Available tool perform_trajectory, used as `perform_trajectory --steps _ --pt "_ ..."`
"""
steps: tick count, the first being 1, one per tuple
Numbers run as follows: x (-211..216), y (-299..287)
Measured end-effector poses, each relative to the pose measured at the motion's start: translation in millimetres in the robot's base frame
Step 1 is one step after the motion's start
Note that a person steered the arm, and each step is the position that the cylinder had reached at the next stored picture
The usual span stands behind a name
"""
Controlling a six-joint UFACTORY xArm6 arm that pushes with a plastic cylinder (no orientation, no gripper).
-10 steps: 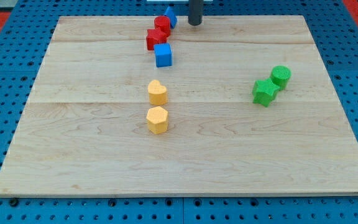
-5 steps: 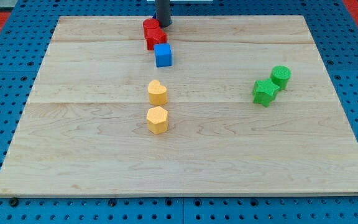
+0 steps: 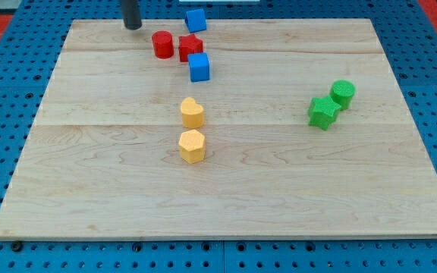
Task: Move the red circle into the red star
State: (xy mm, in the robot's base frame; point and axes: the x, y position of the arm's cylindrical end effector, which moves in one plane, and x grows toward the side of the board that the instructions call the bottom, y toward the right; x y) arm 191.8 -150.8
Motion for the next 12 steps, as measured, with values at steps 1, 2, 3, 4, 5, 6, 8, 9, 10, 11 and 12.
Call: perform_trajectory --steps 1,2,3,4,5,6,8,9,10,11,12 --pt "-0.2 39.0" --pt "3.8 156.4" --pt "65.3 200.0" --pt "99.5 182.8" --pt "115.3 147.3" --pt "116.9 92.2" --pt "48.5 146.4" --pt "59.9 156.3" --pt "134.5 85.4" --pt "141.3 11.5" --pt "105.5 37.9"
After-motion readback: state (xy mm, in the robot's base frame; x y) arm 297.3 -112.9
